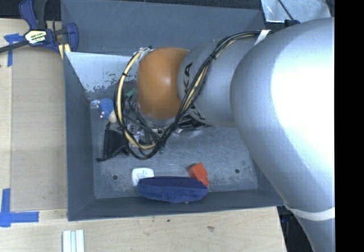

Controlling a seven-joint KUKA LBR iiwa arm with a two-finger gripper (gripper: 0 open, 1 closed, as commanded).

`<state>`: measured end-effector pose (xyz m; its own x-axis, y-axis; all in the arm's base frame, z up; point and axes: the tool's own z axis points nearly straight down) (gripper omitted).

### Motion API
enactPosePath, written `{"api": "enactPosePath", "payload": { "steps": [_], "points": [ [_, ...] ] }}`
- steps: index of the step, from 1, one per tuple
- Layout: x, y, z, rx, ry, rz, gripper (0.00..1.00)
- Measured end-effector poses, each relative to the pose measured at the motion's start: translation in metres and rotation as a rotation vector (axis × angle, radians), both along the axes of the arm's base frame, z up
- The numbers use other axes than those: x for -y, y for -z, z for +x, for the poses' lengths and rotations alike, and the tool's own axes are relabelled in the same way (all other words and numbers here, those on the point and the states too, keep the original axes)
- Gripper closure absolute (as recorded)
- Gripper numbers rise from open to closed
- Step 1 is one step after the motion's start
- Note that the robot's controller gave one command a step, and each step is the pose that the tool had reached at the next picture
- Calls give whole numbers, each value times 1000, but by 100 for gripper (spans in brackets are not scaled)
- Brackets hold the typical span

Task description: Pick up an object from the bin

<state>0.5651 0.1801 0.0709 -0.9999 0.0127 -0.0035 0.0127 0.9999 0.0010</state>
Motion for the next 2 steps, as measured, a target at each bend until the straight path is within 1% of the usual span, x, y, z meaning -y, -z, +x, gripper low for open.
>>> {"api": "enactPosePath", "payload": {
  "steps": [1, 2],
  "points": [
    [-19, -103, -30, 6, -30, 3, 100],
    [-4, -206, -33, 8, 28, 2, 100]
  ]
}}
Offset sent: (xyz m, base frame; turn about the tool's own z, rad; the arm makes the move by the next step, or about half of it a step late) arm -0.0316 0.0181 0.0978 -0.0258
